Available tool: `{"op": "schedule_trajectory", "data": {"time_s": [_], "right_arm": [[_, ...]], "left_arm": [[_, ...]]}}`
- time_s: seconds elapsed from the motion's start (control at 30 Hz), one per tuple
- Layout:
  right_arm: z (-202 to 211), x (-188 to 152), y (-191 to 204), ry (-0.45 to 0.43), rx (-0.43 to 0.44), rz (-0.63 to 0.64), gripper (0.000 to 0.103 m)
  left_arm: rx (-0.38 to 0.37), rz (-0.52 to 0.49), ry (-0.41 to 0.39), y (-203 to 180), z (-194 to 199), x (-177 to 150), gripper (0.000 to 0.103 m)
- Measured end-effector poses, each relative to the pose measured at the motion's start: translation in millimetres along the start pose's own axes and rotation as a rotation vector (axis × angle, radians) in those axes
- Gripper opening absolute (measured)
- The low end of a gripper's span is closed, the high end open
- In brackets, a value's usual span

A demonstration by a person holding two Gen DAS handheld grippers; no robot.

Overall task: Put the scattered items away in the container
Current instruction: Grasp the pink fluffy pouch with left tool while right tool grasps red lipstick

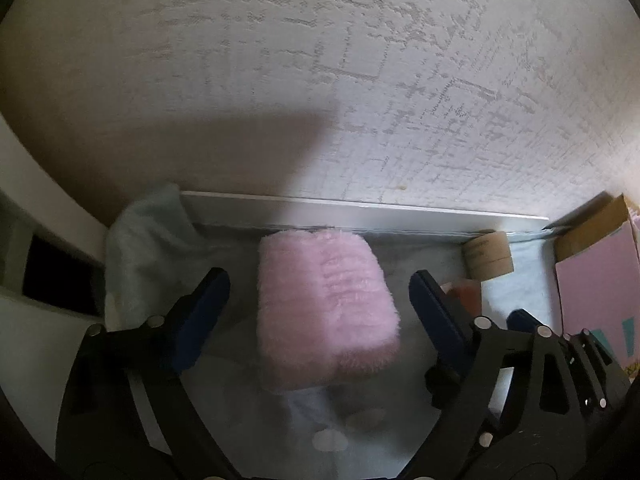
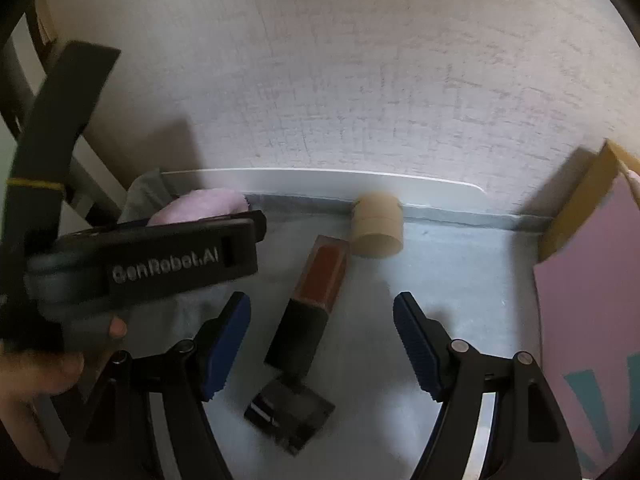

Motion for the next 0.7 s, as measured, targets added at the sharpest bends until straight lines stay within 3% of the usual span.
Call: {"op": "schedule_trajectory", "data": {"time_s": [0.07, 0.13, 0.17, 0.23, 0.3, 0.4, 0.7], "right_arm": [[-3.7, 1.6, -0.2, -0.002, 0.001, -0.005, 0.068], [-6.9, 3.0, 0.0, 0.003, -0.008, 0.001, 0.061], [-8.7, 3.5, 0.6, 0.007, -0.018, 0.012, 0.058], [-11.6, 3.4, 1.6, 0.013, -0.027, 0.028, 0.044], [-14.1, 2.8, 3.3, 0.019, -0.028, 0.045, 0.031], [-11.4, 2.6, 9.0, 0.01, -0.047, 0.087, 0.019], [26.2, 11.6, -0.6, -0.037, 0.014, 0.086, 0.018]], "left_arm": [[0.019, -0.015, -0.014, -1.7, 1.9, -1.1, 0.081], [0.021, -0.026, -0.024, -2.8, 4.8, -2.0, 0.056], [0.008, -0.023, -0.017, -2.7, 5.2, -2.5, 0.05], [0.012, -0.023, -0.017, -2.7, 6.4, -4.3, 0.043], [0.01, -0.024, -0.024, -2.6, 9.0, -6.1, 0.042], [0.003, -0.018, -0.037, -3.4, 17.1, -7.4, 0.041], [-0.003, 0.022, -0.098, -9.1, 79.3, -10.0, 0.041]]}}
Point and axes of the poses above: each gripper's, at about its wrist camera, not at the fingertips, and z roughly against the way its jaws point, y to its left, x to its top, the point moved 1 cm from there along -z, roughly the way its jaws point, and after that the axes turned 9 degrees about z, right-handed, at the moved point
